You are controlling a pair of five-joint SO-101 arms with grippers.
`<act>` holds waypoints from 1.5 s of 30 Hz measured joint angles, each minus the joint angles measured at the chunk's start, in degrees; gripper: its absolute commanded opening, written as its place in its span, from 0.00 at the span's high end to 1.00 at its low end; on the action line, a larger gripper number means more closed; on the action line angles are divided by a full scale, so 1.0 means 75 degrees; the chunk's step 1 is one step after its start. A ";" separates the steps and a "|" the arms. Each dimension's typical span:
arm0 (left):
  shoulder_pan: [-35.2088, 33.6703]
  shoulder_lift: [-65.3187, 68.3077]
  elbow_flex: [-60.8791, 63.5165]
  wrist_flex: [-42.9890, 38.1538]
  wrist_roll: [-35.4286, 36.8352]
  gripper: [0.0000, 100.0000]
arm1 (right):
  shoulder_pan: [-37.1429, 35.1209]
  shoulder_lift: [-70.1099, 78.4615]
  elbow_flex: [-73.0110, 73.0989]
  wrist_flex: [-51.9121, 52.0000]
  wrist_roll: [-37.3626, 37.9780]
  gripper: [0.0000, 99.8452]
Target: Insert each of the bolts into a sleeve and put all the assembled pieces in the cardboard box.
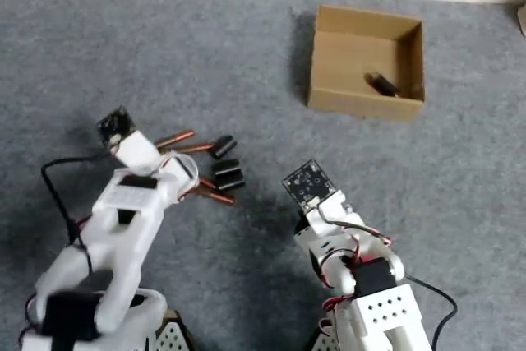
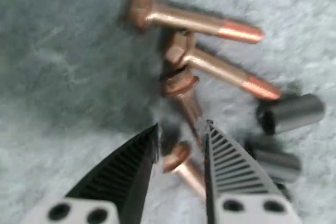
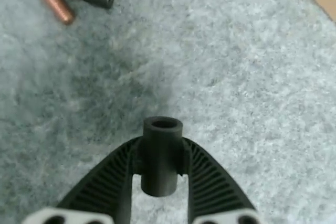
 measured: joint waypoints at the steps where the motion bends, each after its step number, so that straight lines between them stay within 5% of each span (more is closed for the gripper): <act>1: 0.0000 0.0305 -0.0281 0.0047 0.0012 0.86 | 0.0000 0.0000 0.0000 0.0000 0.0000 1.00; 10: 0.0000 0.2016 -0.1993 0.1008 0.0094 0.87 | 0.0000 0.0000 0.0000 0.0000 0.0000 1.00; 16: 0.0000 0.2051 -0.2075 0.1137 0.0141 0.88 | 0.0000 0.0000 0.0000 0.0000 0.0000 1.00; 20: 0.0012 0.2110 -0.2297 0.1547 0.0164 1.00 | 0.0000 0.0000 0.0000 -0.0047 0.0000 1.00; 30: 0.0023 0.2180 -0.2673 0.2379 -0.0234 0.99 | 0.0000 0.0000 0.0000 -0.0047 0.0000 1.00; 37: 0.0117 0.1184 -0.2626 0.2837 -0.2544 1.00 | 0.0000 0.0000 0.0000 -0.0047 0.0000 1.00; 45: 0.1125 -0.3481 -0.2614 0.3212 -0.4759 1.00 | 0.0000 0.0000 0.0000 -0.0094 0.0000 1.00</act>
